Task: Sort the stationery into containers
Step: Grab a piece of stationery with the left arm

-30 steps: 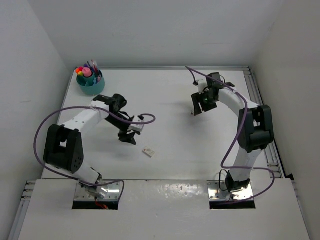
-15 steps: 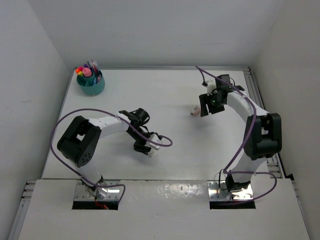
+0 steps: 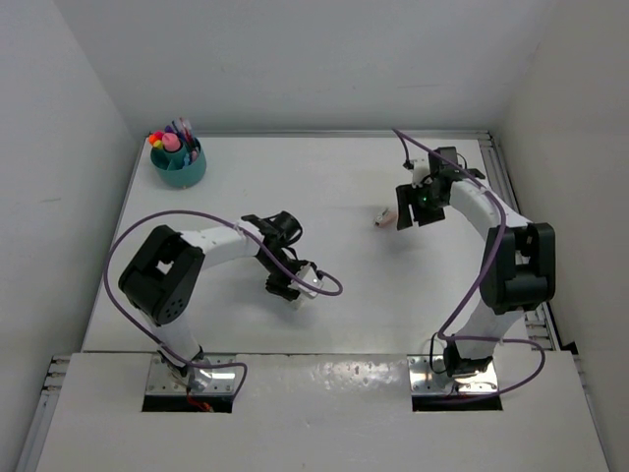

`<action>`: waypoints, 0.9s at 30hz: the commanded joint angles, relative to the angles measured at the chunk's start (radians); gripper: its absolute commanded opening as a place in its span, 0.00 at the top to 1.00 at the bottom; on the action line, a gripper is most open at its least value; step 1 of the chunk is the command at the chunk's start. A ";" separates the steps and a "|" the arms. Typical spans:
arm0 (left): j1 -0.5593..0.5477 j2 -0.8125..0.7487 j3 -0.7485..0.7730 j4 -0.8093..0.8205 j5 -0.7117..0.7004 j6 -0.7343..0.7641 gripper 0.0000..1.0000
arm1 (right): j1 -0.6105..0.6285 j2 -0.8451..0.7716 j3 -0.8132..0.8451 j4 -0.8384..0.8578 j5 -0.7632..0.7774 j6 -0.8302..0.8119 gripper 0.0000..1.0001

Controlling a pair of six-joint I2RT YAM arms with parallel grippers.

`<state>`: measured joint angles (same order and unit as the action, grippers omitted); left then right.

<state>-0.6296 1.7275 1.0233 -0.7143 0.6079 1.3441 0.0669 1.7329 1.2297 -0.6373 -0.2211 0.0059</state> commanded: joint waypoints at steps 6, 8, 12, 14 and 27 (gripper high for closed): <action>-0.007 -0.046 -0.045 -0.082 0.003 0.035 0.45 | -0.013 -0.010 0.014 0.019 -0.027 0.039 0.38; -0.009 -0.049 -0.052 -0.071 0.004 0.026 0.44 | -0.013 -0.007 0.017 0.019 -0.027 0.042 0.38; 0.002 -0.043 -0.061 -0.059 -0.010 0.021 0.46 | -0.012 -0.003 0.028 0.013 -0.027 0.040 0.38; 0.007 -0.048 -0.069 -0.045 -0.011 0.009 0.48 | -0.012 0.001 0.031 0.014 -0.026 0.043 0.38; 0.351 -0.060 0.139 0.161 0.115 -0.687 0.85 | -0.009 0.033 0.079 0.025 -0.035 0.052 0.38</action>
<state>-0.4164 1.6997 1.0462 -0.6346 0.6468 0.9512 0.0547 1.7527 1.2552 -0.6357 -0.2382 0.0456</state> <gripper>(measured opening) 0.388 0.622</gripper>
